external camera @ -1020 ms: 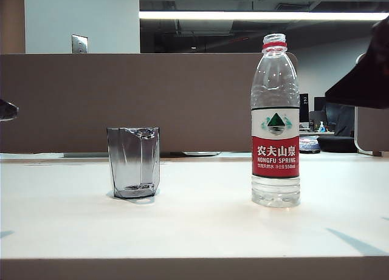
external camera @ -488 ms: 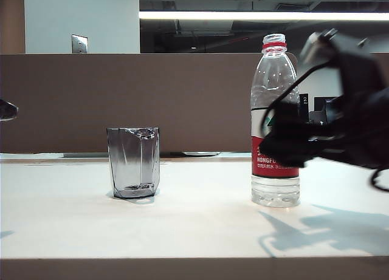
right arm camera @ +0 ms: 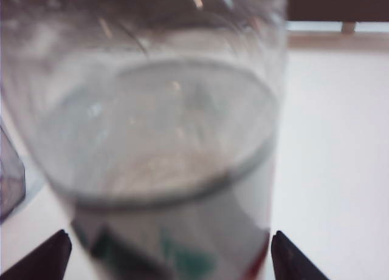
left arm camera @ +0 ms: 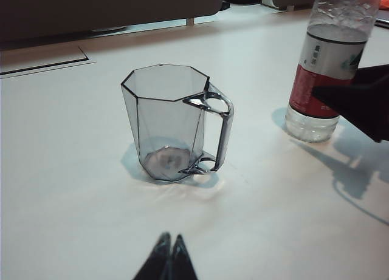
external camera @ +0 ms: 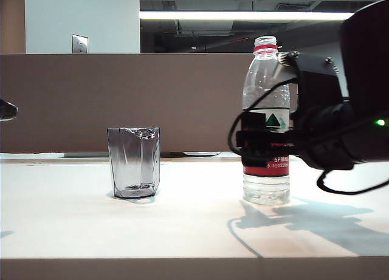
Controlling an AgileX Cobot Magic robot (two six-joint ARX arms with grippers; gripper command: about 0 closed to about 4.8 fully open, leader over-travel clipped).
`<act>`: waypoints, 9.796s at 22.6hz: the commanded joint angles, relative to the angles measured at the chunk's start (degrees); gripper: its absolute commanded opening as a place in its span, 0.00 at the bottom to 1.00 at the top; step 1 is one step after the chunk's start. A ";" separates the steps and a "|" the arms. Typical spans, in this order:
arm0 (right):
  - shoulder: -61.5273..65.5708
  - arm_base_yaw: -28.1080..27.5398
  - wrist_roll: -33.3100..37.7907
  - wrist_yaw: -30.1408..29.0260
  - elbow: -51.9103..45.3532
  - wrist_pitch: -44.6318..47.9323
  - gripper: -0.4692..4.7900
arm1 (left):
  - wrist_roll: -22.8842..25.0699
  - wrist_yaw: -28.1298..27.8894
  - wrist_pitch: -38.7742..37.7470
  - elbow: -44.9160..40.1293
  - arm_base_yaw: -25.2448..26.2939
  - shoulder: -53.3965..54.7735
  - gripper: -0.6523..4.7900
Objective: Pick up the mineral water bottle on the table and pour water into the mug until it's half full.
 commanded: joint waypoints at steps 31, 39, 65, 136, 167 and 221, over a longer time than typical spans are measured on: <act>5.40 -1.03 -0.96 3.43 7.34 1.07 0.70 | 0.02 -0.09 0.70 0.17 0.02 -0.02 0.11; 5.35 -1.03 -2.71 3.43 7.28 1.07 0.69 | 0.02 -0.09 0.70 0.17 0.02 -0.02 0.11; -2.08 -1.01 -35.17 -1.97 25.09 -28.33 0.69 | 0.02 -0.09 0.70 0.20 0.24 -0.04 0.11; -1.95 -1.88 -72.98 1.88 34.93 -44.50 0.68 | 0.02 0.07 0.70 0.17 8.76 -0.07 0.11; -1.95 -1.88 -85.24 3.54 35.43 -45.18 0.68 | 0.02 0.04 0.70 0.17 8.70 -0.07 0.11; -1.95 -1.88 -94.07 3.72 36.79 -42.27 0.66 | 0.02 0.04 0.70 0.17 8.70 -0.11 0.11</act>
